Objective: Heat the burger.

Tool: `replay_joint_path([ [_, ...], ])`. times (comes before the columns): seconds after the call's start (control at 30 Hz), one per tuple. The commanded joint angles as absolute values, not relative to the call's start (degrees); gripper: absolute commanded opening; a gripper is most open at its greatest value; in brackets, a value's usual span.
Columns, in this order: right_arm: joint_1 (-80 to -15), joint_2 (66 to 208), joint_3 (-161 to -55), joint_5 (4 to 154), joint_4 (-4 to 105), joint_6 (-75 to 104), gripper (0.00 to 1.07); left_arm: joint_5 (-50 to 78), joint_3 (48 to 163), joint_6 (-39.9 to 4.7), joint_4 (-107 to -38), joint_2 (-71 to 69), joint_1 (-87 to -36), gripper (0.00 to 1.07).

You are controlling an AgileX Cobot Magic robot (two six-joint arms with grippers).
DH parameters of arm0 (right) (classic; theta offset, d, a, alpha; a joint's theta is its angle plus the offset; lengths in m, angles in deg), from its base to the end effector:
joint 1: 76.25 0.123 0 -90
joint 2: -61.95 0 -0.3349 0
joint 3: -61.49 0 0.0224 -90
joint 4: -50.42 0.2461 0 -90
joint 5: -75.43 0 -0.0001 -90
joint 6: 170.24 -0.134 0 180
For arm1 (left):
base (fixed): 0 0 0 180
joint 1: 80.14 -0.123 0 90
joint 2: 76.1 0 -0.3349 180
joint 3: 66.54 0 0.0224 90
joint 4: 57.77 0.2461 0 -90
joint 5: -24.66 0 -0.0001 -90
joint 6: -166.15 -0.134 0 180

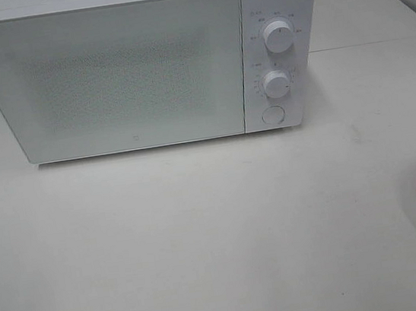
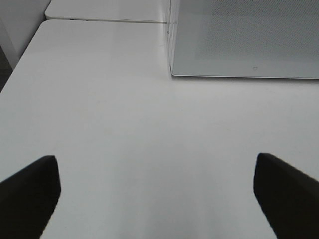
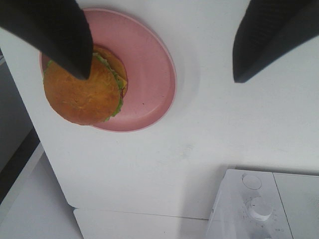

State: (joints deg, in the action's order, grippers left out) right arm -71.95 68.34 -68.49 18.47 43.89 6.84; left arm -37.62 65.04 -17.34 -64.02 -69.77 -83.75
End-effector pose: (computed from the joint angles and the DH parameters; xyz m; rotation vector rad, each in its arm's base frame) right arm -0.0166 -0.0141 0.2624 -0.0231 1.9740 -0.0528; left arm -0.0250 -0.0145 0.2598 0.0064 2.0381 -0.0527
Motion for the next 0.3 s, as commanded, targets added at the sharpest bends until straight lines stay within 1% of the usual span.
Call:
replay_joint_path([
  [0.03, -72.1, 66.9, -68.5, 18.6, 43.8, 7.5, 0.75, -36.8, 64.9, -17.1, -64.0, -71.1, -83.8, 0.98],
  [0.3, -72.1, 66.9, -68.5, 18.6, 43.8, 7.5, 0.75, -36.8, 64.9, -17.1, -64.0, -71.1, -83.8, 0.98],
])
